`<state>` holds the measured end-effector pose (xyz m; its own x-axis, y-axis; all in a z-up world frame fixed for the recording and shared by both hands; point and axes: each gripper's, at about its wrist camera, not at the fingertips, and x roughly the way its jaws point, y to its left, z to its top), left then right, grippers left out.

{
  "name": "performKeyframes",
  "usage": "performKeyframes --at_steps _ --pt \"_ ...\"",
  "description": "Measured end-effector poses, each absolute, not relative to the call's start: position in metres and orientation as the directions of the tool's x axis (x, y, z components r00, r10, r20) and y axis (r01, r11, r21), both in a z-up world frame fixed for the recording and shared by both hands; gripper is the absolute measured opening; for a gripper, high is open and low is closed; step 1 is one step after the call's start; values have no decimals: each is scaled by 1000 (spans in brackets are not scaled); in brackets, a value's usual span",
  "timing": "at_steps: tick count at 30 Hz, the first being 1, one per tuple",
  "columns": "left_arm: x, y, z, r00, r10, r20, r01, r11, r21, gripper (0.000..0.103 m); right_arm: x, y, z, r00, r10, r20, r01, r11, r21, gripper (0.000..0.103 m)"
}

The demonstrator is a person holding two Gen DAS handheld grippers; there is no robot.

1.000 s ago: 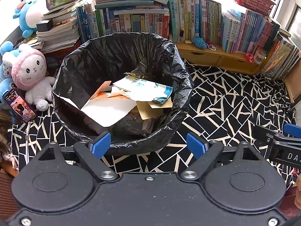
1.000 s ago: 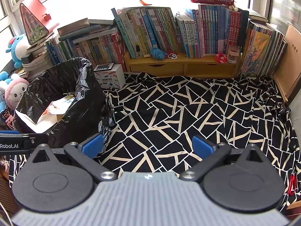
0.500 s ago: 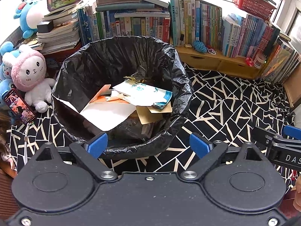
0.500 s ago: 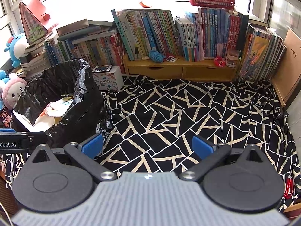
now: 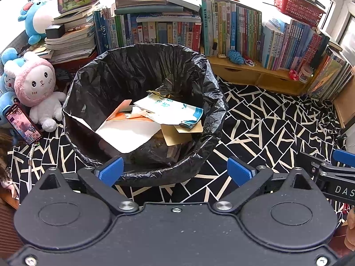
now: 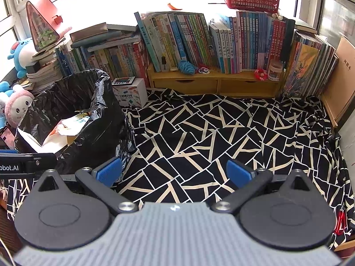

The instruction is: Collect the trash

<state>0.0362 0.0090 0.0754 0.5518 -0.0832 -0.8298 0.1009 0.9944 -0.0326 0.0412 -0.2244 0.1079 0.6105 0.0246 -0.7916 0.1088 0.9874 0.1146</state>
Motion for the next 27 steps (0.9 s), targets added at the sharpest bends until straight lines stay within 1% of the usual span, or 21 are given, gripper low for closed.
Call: performKeyframes --at_steps 7,20,24,27 --pt "32 6 77 587 -41 -808 105 994 25 103 41 -224 108 611 23 -791 110 987 113 103" --pt "30 9 75 575 -56 -816 102 995 3 103 40 -222 108 609 27 -793 101 989 112 103" --pt "30 13 73 575 -86 -813 105 994 -32 103 39 -223 108 607 28 -794 102 988 113 103" --pt "30 14 72 576 -86 -813 92 995 -40 103 39 -224 107 608 29 -794 101 988 113 103"
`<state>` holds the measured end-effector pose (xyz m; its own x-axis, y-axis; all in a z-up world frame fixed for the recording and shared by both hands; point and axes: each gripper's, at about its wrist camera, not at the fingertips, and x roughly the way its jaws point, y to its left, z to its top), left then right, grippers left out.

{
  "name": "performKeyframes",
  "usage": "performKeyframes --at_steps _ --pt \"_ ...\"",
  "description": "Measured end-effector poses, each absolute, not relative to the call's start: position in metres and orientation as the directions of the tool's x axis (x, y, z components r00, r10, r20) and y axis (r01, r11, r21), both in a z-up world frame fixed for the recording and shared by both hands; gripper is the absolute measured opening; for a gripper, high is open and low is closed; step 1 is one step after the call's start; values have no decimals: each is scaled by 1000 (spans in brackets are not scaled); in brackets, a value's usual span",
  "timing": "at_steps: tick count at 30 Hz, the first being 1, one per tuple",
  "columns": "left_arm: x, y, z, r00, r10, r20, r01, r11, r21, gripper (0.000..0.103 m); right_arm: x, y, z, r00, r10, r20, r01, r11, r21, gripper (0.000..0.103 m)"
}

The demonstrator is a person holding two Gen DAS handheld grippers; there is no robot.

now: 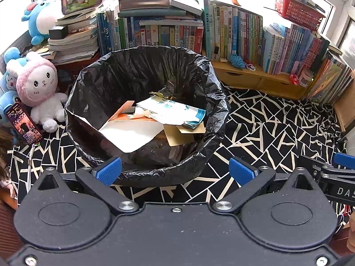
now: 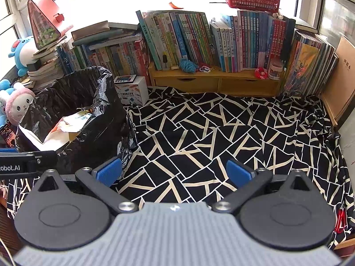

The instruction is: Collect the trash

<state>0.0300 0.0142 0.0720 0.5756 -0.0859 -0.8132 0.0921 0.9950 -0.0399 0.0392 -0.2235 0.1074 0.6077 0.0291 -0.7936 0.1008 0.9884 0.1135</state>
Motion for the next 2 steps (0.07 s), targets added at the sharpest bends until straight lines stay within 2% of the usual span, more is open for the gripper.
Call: performKeyframes --at_steps 2 --pt "30 14 71 575 -79 -815 89 995 -34 103 39 -223 107 607 27 -794 103 988 113 103"
